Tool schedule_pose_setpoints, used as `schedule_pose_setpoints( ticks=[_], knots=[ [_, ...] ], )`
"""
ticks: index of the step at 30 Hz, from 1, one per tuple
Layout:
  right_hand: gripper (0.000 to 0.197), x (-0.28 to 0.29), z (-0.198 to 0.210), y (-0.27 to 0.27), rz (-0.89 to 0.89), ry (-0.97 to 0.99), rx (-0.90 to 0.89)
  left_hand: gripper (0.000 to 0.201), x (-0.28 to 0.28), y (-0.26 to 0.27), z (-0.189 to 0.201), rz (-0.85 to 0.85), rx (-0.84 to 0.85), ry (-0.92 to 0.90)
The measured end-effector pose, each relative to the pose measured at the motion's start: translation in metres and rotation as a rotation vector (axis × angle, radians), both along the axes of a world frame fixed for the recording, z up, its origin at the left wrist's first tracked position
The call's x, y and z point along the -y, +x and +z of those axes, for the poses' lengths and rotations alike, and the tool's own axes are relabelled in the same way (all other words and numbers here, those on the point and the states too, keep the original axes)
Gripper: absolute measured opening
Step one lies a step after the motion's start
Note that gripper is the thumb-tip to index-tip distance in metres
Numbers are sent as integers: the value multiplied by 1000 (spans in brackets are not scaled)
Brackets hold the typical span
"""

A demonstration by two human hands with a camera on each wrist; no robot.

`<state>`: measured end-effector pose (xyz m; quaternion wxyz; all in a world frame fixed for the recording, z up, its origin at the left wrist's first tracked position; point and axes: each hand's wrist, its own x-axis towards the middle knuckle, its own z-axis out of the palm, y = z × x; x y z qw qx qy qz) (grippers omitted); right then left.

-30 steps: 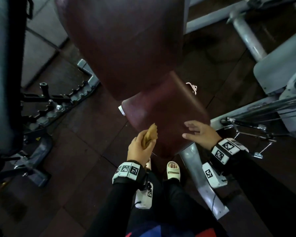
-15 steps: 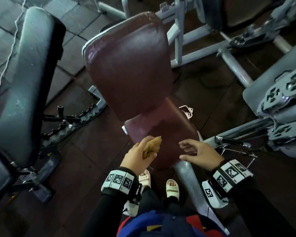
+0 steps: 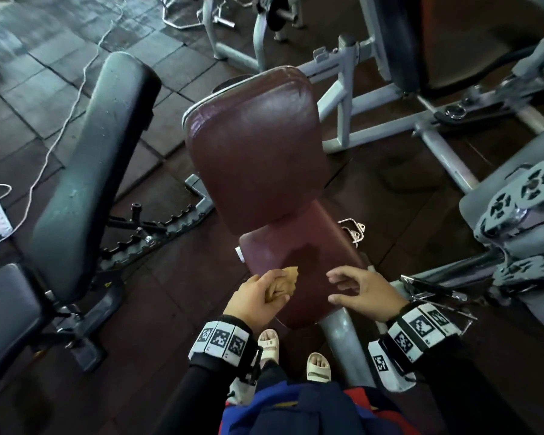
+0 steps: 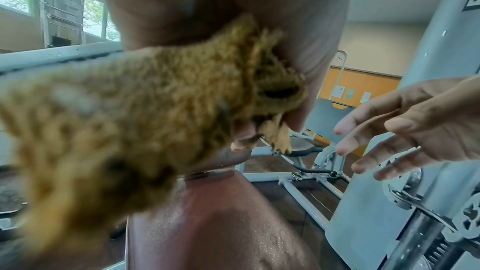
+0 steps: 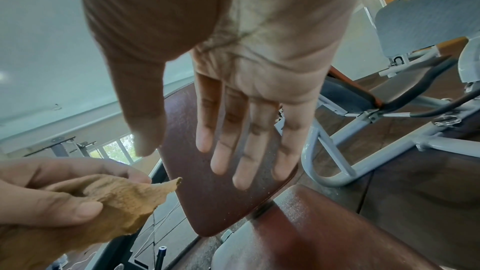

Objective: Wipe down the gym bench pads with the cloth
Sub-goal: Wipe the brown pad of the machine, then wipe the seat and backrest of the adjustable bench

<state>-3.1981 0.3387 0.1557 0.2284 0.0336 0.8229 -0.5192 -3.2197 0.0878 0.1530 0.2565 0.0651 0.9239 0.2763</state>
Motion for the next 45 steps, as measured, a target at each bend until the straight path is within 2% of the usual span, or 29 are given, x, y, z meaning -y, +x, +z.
schedule_pose_setpoints(
  ticks=[8, 17, 23, 31, 37, 41, 45],
  knots=[
    [40, 14, 3, -12, 148, 21, 19, 49, 20, 21, 2, 148, -32, 6],
    [35, 71, 10, -40, 305, 59, -4, 47, 73, 40, 11, 383, -70, 31],
    [34, 142, 18, -64, 397, 43, -14, 46, 136, 43, 15, 499, -100, 49],
    [33, 272, 22, -96, 480, 19, -7, 48, 256, 32, 19, 600, -113, 44],
    [33, 363, 24, -121, 486, 13, 4, 50, 344, 10, 22, 597, -114, 29],
    [33, 400, 28, -139, 456, 12, -5, 50, 383, -13, 22, 584, -129, 34],
    [36, 415, 31, -160, 441, 26, 15, 49, 400, -43, 20, 569, -117, 71]
  ],
)
